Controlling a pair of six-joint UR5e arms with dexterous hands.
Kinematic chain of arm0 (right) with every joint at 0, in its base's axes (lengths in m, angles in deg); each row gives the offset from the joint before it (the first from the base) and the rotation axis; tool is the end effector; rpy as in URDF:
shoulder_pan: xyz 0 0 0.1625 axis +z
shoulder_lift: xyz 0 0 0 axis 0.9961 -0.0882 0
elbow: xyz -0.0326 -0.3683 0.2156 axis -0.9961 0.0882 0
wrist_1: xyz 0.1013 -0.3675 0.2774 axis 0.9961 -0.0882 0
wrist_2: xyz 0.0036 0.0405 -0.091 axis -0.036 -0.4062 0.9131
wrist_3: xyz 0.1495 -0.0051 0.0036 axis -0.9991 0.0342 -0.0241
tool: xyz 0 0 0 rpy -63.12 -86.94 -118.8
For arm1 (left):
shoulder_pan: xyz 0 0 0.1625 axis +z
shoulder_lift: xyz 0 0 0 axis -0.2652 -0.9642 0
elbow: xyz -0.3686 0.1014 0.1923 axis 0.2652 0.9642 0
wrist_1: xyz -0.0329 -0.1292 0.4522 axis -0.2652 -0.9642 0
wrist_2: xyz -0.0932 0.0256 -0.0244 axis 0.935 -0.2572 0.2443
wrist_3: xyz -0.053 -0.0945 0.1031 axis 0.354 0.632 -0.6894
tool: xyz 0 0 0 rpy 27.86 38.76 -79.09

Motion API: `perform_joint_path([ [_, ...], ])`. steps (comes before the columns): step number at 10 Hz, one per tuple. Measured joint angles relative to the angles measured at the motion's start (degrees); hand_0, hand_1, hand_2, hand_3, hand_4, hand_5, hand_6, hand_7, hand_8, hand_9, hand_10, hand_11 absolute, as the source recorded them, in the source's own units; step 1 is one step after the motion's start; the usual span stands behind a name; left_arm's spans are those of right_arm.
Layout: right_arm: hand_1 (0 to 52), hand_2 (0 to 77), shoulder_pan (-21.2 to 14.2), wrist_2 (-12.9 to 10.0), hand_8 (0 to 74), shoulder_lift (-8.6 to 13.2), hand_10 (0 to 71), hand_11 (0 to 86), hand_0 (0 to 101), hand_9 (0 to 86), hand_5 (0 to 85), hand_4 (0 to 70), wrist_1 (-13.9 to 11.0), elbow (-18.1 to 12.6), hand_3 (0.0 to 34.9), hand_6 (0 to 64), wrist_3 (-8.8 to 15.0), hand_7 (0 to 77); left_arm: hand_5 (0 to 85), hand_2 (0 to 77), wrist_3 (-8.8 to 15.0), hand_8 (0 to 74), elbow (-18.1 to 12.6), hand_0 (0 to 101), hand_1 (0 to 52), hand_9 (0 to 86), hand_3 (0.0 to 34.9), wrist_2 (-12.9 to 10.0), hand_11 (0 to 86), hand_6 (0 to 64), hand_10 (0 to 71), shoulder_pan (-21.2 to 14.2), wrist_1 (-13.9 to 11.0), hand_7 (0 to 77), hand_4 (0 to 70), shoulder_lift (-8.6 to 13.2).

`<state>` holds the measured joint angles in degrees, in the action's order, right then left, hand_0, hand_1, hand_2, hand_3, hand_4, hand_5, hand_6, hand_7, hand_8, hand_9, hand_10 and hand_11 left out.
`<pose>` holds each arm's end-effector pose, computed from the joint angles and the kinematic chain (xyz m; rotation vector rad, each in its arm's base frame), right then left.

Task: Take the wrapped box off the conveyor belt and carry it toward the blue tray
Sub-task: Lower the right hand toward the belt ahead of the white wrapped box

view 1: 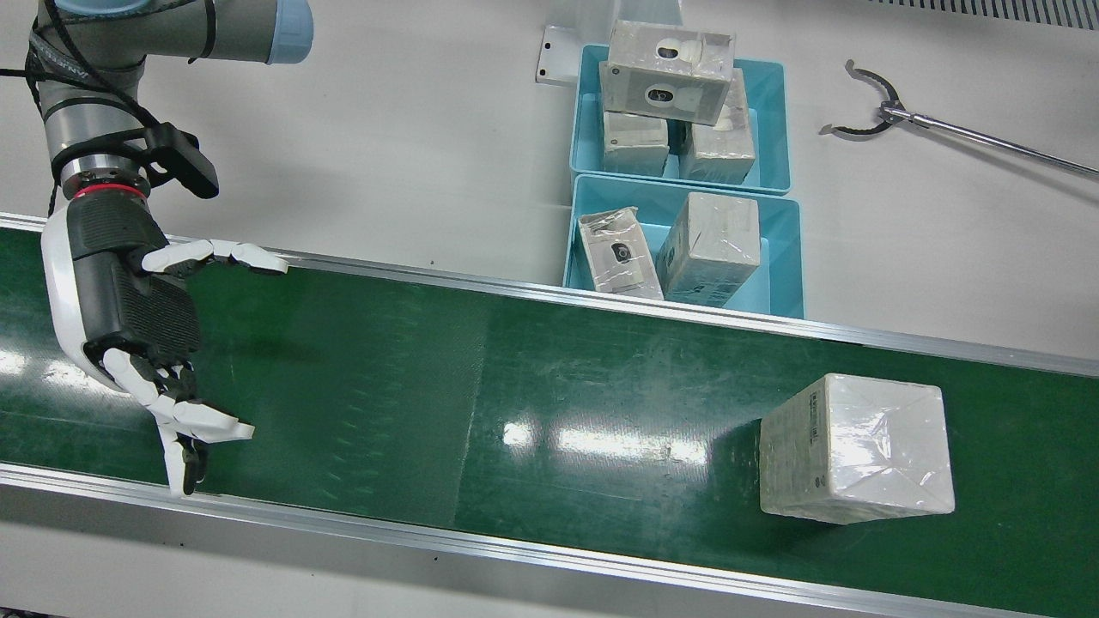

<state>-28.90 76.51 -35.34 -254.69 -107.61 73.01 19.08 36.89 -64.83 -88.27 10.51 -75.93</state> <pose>-0.2719 -0.6893 0.3349 -0.4780 -2.3720 1.6197 -0.2321 -0.6090 0.5065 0.2963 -2.1440 2.2299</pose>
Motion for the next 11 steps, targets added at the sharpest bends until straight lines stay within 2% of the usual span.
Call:
perform_joint_path([
  [1, 19.1, 21.8, -0.56, -0.03, 1.6, 0.22, 1.1, 3.3, 51, 2.7, 17.5, 20.2, -0.01, 0.10, 0.1, 9.8, 0.03, 23.5, 0.5, 0.5, 0.00, 0.5, 0.00, 0, 0.0, 0.0, 0.0, 0.00, 0.0, 0.0, 0.5, 0.00, 0.00, 0.5, 0.0, 0.00],
  [4, 19.1, 20.7, -1.30, 0.03, 0.5, 3.75, 1.1, 3.3, 51, 4.4, 18.5, 20.2, -1.17, -0.14, 0.1, 9.8, 0.32, 23.5, 1.1, 1.1, 0.00, 0.5, 0.00, 0, 0.0, 0.5, 0.0, 0.00, 0.5, 0.0, 0.0, 0.00, 0.00, 0.5, 0.0, 0.00],
  [5, 23.5, 21.8, -0.57, 0.14, 0.5, 4.05, 1.1, 3.3, 54, 4.4, 21.3, 25.1, -1.50, -0.31, 0.2, 12.0, 0.21, 27.8, 1.1, 1.1, 0.00, 0.5, 0.00, 0, 0.0, 0.0, 0.0, 0.00, 0.5, 0.0, 0.5, 0.00, 0.00, 0.5, 0.0, 0.00],
  [6, 23.5, 21.8, 1.14, 0.24, 0.5, 3.49, 1.1, 3.3, 54, 4.4, 21.3, 25.1, -1.50, -0.35, 0.2, 12.0, 0.06, 27.8, 1.1, 0.5, 0.00, 0.5, 0.00, 0, 0.0, 0.5, 0.0, 0.00, 0.5, 0.0, 0.0, 0.00, 0.00, 0.5, 0.0, 0.00],
  [7, 20.2, 20.7, 2.77, 0.26, 0.5, 2.27, 0.5, 3.3, 53, 5.4, 20.7, 21.8, -1.32, -0.35, 0.3, 9.3, -0.18, 26.7, 1.1, 1.1, 0.00, 0.5, 0.00, 0, 0.0, 0.5, 0.0, 0.00, 0.5, 0.0, 0.0, 0.00, 0.00, 0.5, 0.0, 0.00],
  [8, 20.2, 20.2, 3.80, 0.27, 0.5, 1.01, 0.5, 3.3, 52, 5.4, 20.2, 22.9, -1.20, -0.46, 0.2, 10.4, -0.48, 25.1, 1.1, 1.1, 0.00, 0.5, 0.00, 0, 0.0, 0.5, 0.0, 0.00, 0.5, 0.0, 0.0, 0.00, 0.00, 0.5, 0.0, 0.00],
  [9, 20.2, 20.2, 3.45, 0.29, 0.5, 0.54, 2.2, 3.3, 52, 5.4, 20.2, 22.9, -1.32, -0.91, 0.2, 10.4, -0.62, 25.1, 1.1, 0.5, 0.00, 0.5, 0.00, 0, 0.0, 0.5, 0.0, 0.00, 0.0, 0.0, 0.5, 0.00, 0.00, 0.5, 0.0, 0.00],
  [10, 19.1, 20.2, 1.82, 0.25, 0.5, 0.70, 0.5, 3.3, 52, 5.4, 20.2, 22.9, -1.53, -1.64, 0.2, 10.4, -0.47, 25.1, 1.1, 1.1, 0.00, 0.5, 0.00, 0, 0.0, 0.5, 0.0, 0.00, 0.0, 0.0, 0.5, 0.00, 0.00, 0.5, 0.0, 0.00],
  [11, 20.7, 19.6, -0.23, 0.15, 0.5, 1.56, 0.5, 3.3, 52, 4.9, 20.2, 23.5, -1.83, -2.27, 0.0, 10.4, 0.07, 25.1, 1.1, 1.1, 0.00, 0.5, 0.00, 0, 0.0, 0.5, 0.0, 0.00, 0.0, 0.0, 0.5, 0.00, 0.00, 0.5, 0.0, 0.00],
])
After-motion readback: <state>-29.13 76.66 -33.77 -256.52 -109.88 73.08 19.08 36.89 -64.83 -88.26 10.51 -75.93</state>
